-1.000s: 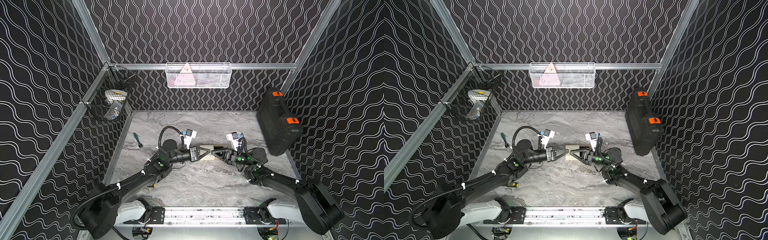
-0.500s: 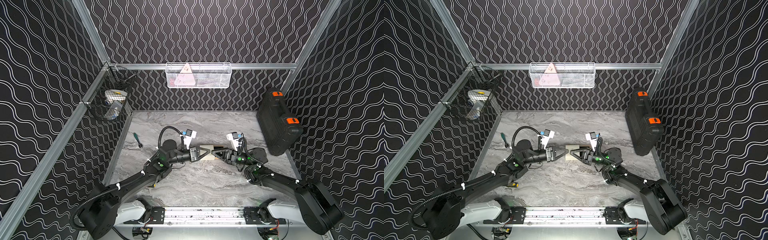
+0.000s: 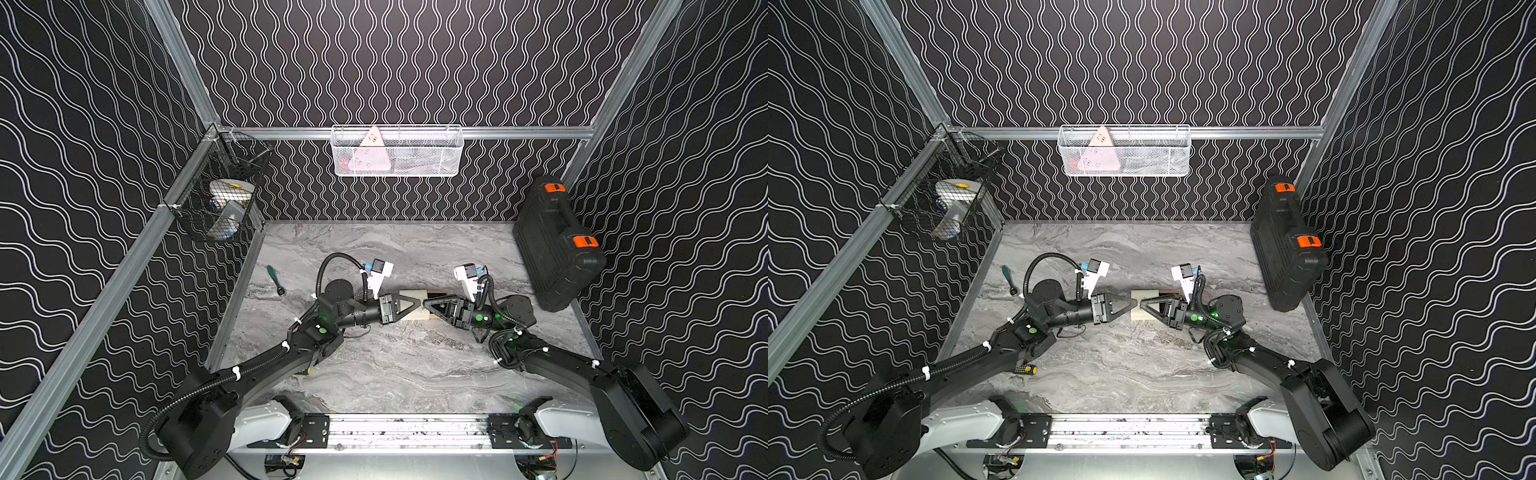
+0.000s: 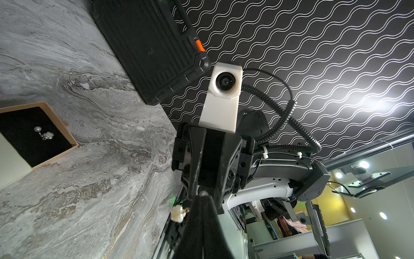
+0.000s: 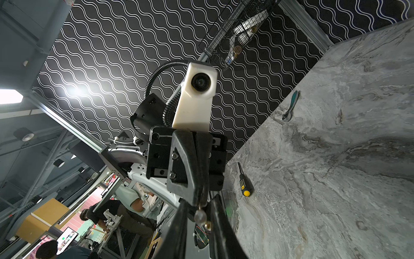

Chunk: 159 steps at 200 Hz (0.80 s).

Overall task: Place the earrings into the drawer-style jewelry box
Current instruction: Pick up the earring from the center of the board.

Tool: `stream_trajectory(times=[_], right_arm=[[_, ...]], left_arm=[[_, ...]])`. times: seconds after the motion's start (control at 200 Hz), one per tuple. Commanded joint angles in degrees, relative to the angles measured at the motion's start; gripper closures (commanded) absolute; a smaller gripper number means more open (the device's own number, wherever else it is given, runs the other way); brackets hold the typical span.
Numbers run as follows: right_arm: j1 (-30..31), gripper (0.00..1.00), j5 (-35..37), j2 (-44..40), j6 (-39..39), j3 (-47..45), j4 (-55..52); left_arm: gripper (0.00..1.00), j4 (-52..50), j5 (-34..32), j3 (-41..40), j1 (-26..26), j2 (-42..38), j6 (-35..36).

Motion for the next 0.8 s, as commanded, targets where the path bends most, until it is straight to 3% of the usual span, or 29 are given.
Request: stream_trajectory(times=[0.0,0.791], right_arm=[[0.1,0.79,0.0,-0.3,-0.5,0.5,0.3],[0.1,0.82,-1.0,-0.4,-0.9,1.4,-1.1]], left_arm=[[0.99,2.3,0.7,0.2,0.1,-0.4,-0.9],[0.99,2.1,0.2,0.4,0.1,-0.3,-0.9]])
